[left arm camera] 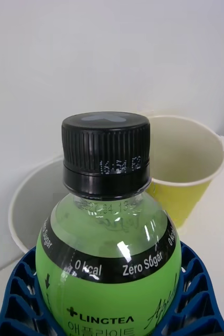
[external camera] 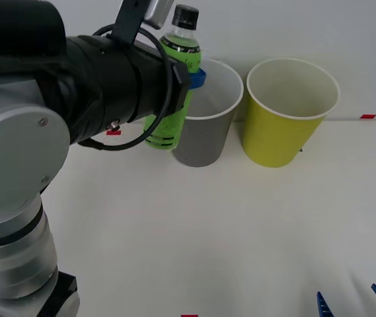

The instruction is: Put cans in the gray bin and PET bottles in the light green bin.

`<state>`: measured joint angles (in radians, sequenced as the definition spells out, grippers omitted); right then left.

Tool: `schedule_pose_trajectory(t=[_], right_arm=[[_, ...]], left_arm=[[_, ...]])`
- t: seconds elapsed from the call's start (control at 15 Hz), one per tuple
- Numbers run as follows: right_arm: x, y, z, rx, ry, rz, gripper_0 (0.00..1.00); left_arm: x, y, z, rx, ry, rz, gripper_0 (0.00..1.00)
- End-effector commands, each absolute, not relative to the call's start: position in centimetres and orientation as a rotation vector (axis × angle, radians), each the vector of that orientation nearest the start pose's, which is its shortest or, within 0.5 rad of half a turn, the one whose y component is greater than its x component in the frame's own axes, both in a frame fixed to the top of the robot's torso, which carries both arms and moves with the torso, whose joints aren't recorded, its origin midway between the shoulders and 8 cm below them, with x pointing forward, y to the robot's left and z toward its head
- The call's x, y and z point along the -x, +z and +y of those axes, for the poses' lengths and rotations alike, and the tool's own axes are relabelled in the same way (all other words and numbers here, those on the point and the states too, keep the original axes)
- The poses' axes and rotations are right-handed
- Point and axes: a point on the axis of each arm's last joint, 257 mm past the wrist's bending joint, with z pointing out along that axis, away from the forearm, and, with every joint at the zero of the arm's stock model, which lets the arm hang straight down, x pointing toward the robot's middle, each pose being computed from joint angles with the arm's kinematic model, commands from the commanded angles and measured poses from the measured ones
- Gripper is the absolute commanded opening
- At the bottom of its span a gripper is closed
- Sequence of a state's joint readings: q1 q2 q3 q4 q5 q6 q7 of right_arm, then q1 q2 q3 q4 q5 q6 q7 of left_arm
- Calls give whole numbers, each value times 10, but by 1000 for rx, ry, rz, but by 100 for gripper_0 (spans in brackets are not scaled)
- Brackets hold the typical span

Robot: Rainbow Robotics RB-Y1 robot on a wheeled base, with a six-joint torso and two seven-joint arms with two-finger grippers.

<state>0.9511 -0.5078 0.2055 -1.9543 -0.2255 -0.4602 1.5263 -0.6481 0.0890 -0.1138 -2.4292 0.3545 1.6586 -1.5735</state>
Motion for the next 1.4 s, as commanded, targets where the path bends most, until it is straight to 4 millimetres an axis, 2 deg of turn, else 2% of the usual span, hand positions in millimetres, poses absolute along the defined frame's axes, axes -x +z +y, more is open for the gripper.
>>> schedule_pose_trajectory(t=[0.07,0.13,0.27,0.47,0.8,1.07,1.2,1.4], right_arm=[[-236,-300,-291,124,47,1743,100],[-236,-300,-291,124,47,1743,100],[-236,-300,-291,124,47,1743,100],[-236,-300,-291,124,47,1743,100],[-236,-300,-291,124,47,1743,100],[-236,-300,-291,124,47,1743,100],[-236,-300,-291,124,47,1743,100],[-236,-300,-291,124,47,1743,100]], left_arm=[[-459,87,-7,-647,-300,1693,0],[-464,101,-22,-647,-315,1686,0],[-470,115,-48,-661,-339,1696,0],[-487,128,-69,-668,-352,1682,0],[-497,140,-97,-679,-372,1621,0],[-524,142,-134,-667,-423,1543,0],[-541,133,-150,-645,-518,1524,0],[-572,125,-152,-590,-537,1485,0]])
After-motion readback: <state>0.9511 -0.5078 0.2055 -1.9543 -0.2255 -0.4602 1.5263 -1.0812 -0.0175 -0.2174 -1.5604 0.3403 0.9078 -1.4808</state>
